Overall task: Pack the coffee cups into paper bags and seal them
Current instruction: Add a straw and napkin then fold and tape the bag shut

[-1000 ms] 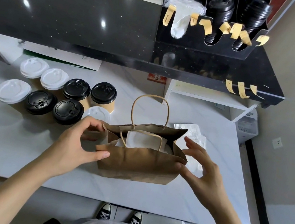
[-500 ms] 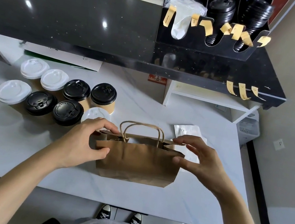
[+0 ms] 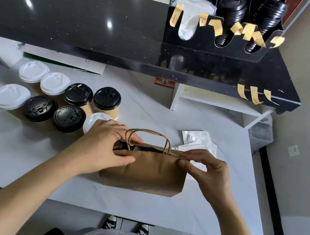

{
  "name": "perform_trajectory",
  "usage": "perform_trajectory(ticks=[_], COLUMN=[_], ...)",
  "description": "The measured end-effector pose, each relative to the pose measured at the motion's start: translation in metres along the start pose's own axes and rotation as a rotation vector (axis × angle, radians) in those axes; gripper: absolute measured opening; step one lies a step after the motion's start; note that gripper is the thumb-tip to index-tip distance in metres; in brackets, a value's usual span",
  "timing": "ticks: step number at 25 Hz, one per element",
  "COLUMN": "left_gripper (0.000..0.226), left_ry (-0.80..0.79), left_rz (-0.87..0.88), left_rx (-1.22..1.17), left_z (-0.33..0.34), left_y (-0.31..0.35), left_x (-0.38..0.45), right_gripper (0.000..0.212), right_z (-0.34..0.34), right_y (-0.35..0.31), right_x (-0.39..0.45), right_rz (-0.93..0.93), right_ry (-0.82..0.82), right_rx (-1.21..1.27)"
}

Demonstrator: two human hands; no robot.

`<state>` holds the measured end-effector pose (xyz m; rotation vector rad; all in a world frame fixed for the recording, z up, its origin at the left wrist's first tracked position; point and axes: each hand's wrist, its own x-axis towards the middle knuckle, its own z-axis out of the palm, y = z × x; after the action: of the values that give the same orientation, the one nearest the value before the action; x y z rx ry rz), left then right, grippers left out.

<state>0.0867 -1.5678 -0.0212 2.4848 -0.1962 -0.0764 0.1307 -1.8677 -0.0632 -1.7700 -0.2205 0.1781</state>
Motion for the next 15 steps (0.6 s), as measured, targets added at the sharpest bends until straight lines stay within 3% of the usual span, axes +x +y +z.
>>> perform_trajectory(ticks=[4, 9, 13, 15], left_gripper=[0.042, 0.023, 0.009, 0.012], left_ry=[0.031, 0.009, 0.067, 0.075], left_rz=[0.043, 0.035, -0.067, -0.103], left_rx=[0.066, -0.14, -0.204, -0.222], left_z=[0.01, 0.025, 0.028, 0.029], left_y=[0.022, 0.047, 0.05, 0.05], left_x=[0.018, 0.026, 0.025, 0.024], right_gripper=[0.014, 0.018, 0.017, 0.016], right_z=[0.003, 0.006, 0.004, 0.002], right_y=[0.0, -0.001, -0.005, -0.007], right_x=[0.0, -0.005, -0.005, -0.003], right_rz=[0.001, -0.01, 0.032, 0.039], right_ry=[-0.002, 0.0, 0.003, -0.026], right_rx=[-0.006, -0.021, -0.025, -0.062])
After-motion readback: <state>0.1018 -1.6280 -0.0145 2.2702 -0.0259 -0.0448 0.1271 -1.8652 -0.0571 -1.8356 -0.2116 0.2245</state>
